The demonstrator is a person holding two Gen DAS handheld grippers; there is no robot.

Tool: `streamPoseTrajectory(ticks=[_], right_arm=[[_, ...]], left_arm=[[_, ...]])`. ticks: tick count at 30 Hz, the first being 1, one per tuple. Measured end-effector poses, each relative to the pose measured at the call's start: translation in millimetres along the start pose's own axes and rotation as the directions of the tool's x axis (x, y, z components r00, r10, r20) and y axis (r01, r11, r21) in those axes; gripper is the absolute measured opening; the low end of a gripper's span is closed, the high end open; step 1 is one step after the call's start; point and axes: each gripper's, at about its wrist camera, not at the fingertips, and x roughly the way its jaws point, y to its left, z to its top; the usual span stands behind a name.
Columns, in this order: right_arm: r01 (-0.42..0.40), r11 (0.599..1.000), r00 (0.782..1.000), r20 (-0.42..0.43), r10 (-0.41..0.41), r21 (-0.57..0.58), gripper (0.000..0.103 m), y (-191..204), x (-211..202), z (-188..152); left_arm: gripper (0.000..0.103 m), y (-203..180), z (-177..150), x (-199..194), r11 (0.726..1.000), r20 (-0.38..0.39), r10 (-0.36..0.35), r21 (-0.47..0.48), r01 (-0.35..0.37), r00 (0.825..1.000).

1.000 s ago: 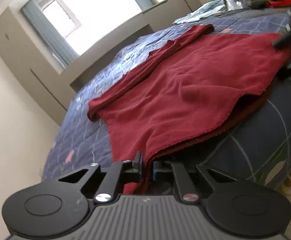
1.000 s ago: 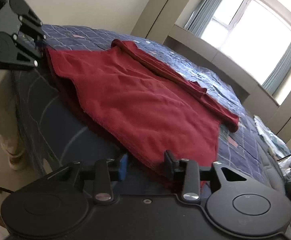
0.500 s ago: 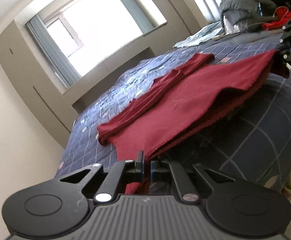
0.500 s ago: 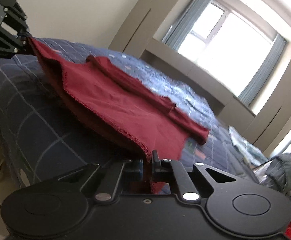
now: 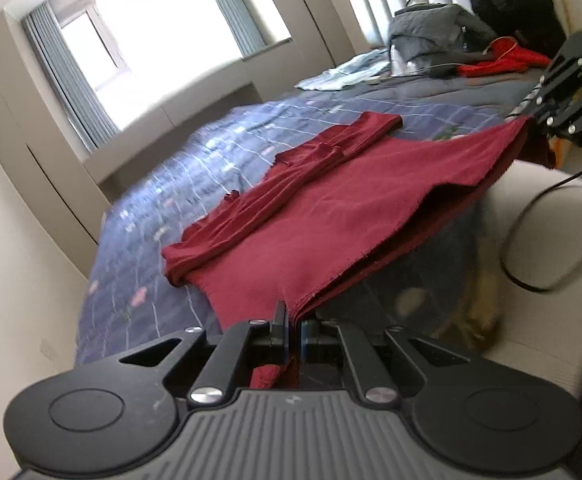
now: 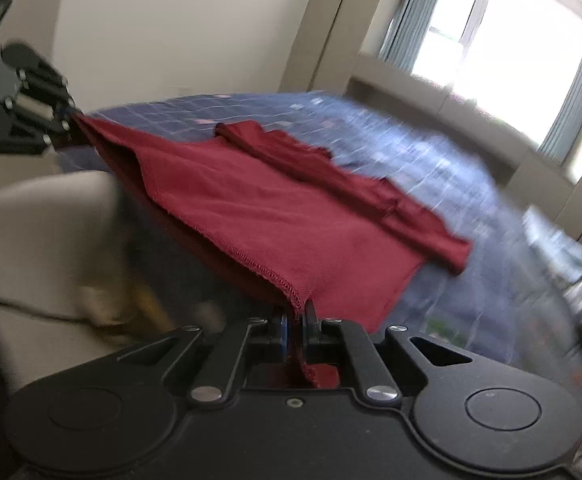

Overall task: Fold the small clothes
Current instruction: 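Grasp the sweater hem with the right gripper while the left gripper grasps the hem corner, then lift the hem with both grippers and fold it over toward the collar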

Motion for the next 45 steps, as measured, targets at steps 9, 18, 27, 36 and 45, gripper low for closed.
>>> streamPoseTrajectory(ticks=[9,18,27,36,45], right_arm=[[-0.048,0.999,0.999,0.018,0.047,0.024,0.006,-3,-20,22],[0.089,0.995,0.987,0.137,-0.081,-0.055,0.007,-75,34,106],[0.115,0.989,0.992,0.056,-0.11,-0.098,0.007,-163,163,172],[0.057,0.998,0.987,-0.151,-0.061,-0.033,0.006,-221,317,174],[-0.017,1.0,0.967,-0.256,0.022,0.023,0.006,-236,383,150]], left_arm=[[0.005,34,25,-12,0.986,0.029,-0.026,-0.167,0.031,0.999],[0.005,120,113,68,0.978,0.068,0.044,-0.207,-0.029,0.997],[0.005,193,170,224,0.996,-0.086,-0.051,-0.076,0.044,0.995],[0.007,237,143,391,0.95,-0.234,-0.282,-0.205,0.236,0.93],[0.054,292,110,436,0.842,-0.172,-0.509,-0.305,0.445,0.843]])
